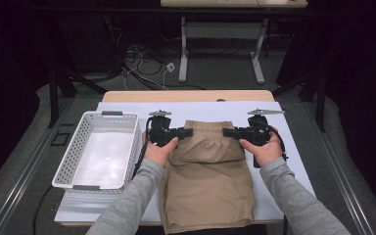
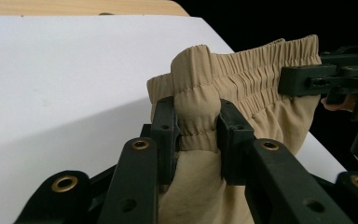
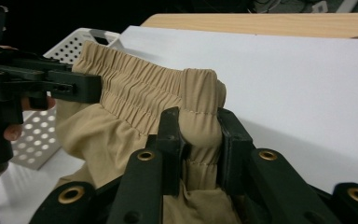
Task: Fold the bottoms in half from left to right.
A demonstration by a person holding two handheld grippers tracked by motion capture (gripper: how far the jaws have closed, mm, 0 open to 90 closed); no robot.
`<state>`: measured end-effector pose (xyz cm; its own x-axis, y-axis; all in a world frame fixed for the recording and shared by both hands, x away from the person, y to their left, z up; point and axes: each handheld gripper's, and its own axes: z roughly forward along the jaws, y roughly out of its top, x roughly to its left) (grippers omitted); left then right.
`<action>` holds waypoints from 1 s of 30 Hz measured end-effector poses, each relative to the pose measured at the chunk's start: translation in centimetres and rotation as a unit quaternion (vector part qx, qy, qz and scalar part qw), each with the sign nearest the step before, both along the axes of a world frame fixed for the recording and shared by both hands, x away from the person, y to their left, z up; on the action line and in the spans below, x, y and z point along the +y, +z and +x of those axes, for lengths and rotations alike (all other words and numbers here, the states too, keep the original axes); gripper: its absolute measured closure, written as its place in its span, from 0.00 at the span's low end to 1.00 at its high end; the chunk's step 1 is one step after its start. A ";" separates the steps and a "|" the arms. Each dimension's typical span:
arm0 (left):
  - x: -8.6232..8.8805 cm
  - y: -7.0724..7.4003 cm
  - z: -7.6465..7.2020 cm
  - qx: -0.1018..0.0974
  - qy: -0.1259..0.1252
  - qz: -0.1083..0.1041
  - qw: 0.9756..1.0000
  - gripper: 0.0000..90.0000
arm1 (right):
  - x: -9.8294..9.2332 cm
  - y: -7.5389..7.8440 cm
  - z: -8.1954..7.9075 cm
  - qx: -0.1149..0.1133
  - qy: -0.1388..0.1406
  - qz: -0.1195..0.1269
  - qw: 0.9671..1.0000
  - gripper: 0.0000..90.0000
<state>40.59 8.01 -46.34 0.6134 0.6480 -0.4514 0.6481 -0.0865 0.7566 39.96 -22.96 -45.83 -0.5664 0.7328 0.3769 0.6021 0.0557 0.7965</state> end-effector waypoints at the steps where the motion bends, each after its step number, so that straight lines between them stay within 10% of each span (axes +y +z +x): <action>1: 0.2 0.2 -0.5 -0.001 -0.004 -0.005 1.000 0.80 | 0.1 0.3 -0.7 -0.007 0.005 0.002 1.000 0.82; 19: 1.1 0.9 -4.3 -0.013 -0.030 -0.021 0.999 0.80 | 0.0 1.1 -4.7 -0.017 0.023 0.018 0.999 0.82; 30: 1.9 -1.1 -6.7 -0.010 -0.038 -0.033 0.999 0.80 | 0.4 -0.2 -7.1 -0.031 0.042 0.009 0.999 0.81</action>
<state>33.92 9.91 -47.47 0.6686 0.5684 -0.4795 0.6270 -0.0842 0.7744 32.89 -22.57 -46.02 -0.6483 0.6751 0.3520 0.5449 0.0886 0.8338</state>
